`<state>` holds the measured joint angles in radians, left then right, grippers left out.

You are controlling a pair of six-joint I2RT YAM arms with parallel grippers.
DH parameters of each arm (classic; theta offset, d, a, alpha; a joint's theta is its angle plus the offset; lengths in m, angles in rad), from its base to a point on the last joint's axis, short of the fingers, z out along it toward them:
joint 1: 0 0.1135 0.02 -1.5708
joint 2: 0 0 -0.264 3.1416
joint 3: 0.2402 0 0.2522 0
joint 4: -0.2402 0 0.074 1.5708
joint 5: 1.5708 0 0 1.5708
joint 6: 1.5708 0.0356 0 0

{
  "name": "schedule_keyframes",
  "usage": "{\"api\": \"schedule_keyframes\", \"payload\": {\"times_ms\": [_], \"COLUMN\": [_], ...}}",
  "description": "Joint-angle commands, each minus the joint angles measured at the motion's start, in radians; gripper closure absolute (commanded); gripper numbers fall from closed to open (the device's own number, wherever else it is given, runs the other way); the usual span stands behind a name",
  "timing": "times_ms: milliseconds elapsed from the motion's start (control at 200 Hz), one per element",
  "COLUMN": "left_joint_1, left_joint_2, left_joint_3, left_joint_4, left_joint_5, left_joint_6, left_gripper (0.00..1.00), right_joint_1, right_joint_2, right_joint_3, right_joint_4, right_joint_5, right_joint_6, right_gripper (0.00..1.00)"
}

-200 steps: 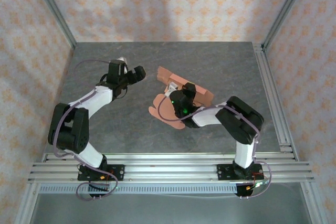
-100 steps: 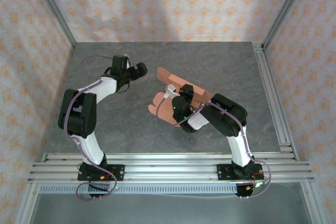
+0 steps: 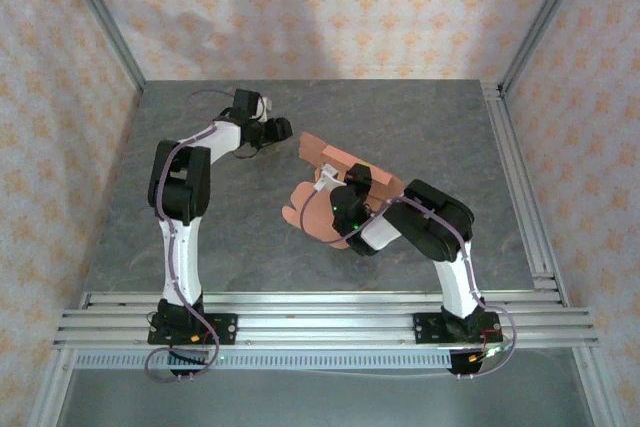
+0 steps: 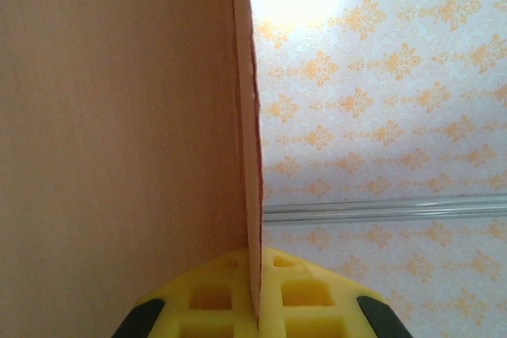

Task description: Fold the paper box

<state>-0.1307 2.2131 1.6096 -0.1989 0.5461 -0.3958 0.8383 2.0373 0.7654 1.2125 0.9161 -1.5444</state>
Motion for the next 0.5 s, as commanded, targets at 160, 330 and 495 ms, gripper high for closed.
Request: {"api": "schedule_keyframes", "payload": {"times_ms": [160,330,495], "left_joint_1": [-0.016,-0.024,-0.025], "left_joint_2": [0.07,0.009,-0.039], "left_joint_3": [0.15,0.051,-0.052], "left_joint_4": [-0.192,-0.141,-0.062], "left_joint_5": [0.162,0.239,0.299], "left_joint_6": [0.208,0.26,0.271], "left_gripper": [0.38,0.39,0.38], "right_joint_1": [0.007,0.006,0.005], "right_joint_2": [-0.029,-0.042,-0.037], "right_joint_3": [-0.014,-0.017,-0.012], "right_joint_4": [-0.12,-0.167,-0.169], "right_joint_5": [-0.032,-0.04,-0.046], "right_joint_6": [0.105,0.144,0.142], "right_gripper": [1.0,1.0,1.0]}}
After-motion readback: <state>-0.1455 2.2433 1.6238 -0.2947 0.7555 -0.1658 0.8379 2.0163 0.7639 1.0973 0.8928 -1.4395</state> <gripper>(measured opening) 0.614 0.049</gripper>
